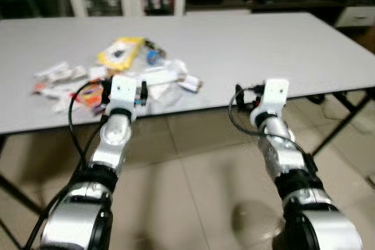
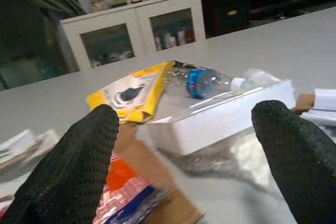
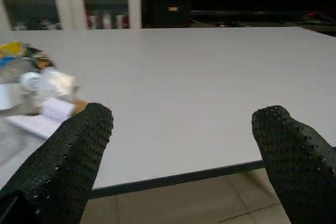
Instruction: Picking trash to rubbish bin
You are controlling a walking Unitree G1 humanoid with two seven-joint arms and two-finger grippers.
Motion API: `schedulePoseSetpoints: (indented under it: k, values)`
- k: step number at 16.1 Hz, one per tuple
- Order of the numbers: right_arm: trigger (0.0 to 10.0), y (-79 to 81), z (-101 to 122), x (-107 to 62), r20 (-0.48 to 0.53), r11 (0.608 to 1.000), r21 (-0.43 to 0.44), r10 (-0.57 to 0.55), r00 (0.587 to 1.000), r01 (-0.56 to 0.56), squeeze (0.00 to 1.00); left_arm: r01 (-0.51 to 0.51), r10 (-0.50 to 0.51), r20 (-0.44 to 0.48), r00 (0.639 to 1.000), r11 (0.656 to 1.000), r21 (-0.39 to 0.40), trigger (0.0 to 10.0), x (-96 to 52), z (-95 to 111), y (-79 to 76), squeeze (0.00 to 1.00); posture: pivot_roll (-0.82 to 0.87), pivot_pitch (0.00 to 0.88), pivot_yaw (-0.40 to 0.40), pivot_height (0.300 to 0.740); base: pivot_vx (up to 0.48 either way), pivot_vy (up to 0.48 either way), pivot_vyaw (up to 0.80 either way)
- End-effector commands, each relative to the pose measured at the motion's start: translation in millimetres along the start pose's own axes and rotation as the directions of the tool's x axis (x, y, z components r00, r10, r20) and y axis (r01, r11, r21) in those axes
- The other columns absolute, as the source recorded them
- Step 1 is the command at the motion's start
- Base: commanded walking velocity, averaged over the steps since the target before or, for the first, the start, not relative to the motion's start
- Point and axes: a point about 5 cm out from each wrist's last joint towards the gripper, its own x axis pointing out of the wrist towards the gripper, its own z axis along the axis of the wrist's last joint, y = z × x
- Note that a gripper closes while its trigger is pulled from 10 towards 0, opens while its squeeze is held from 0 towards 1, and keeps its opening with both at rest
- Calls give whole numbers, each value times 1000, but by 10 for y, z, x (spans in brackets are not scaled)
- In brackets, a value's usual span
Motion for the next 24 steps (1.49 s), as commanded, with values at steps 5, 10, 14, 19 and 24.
schedulePoseSetpoints:
  k: [5, 10, 14, 19, 24]
  values:
    - [10000, 11, 59, 23, 27, 1000, 25, -3, 1000, 2, 0, -9, 8, 35, 999, 1000, 21, 10000, 37, 86, 30, 0, 36, 0, -40, 740, 372, 0, 195]
    - [10000, 23, 59, 22, 31, 1000, -1, 3, 1000, -3, 0, -5, 3, 50, 999, 999, 36, 10000, 49, 121, 25, 0, 36, 0, -37, 740, 372, 0, 0]
    - [10000, 25, 38, 17, 23, 1000, 0, -1, 1000, 1, 0, -3, 1, 55, 999, 999, 38, 10000, 52, 135, 19, 0, 36, 0, -36, 740, 374, 0, 800]
    - [10000, 8, 39, 15, 25, 1000, 29, -11, 1000, 10, 0, 56, -76, 70, 995, 966, 254, 10000, 69, 240, -24, 0, 36, 0, -33, 740, 130, 0, 0]
    - [10000, 13, 16, 7, 17, 999, 38, -12, 1000, 11, 0, 287, -307, -22, 952, 861, 421, 10000, -81, 197, 71, 0, 47, 0, -29, 740, 0, 0, 0]
